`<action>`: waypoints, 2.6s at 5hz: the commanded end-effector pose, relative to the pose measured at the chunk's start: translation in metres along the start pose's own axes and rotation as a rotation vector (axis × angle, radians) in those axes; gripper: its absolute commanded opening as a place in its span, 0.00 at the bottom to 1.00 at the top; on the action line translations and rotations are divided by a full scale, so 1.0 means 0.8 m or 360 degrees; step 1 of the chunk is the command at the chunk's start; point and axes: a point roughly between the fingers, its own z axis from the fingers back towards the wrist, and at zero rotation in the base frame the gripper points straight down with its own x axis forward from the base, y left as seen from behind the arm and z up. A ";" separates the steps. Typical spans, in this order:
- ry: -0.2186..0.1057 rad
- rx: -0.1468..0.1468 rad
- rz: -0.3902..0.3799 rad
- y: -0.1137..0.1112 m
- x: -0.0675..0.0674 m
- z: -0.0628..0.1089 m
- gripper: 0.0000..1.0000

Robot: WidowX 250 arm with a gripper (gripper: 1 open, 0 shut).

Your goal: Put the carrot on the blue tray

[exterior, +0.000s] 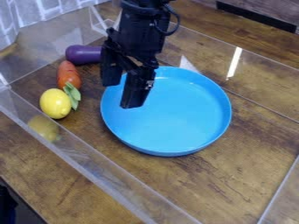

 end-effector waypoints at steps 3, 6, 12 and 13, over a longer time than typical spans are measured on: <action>-0.0007 0.0051 -0.0088 0.027 -0.014 0.008 1.00; 0.0000 0.0084 -0.0114 0.043 -0.025 0.013 1.00; -0.0002 0.0128 -0.0075 0.073 -0.016 -0.005 1.00; 0.0001 0.0131 -0.0065 0.079 -0.012 -0.011 1.00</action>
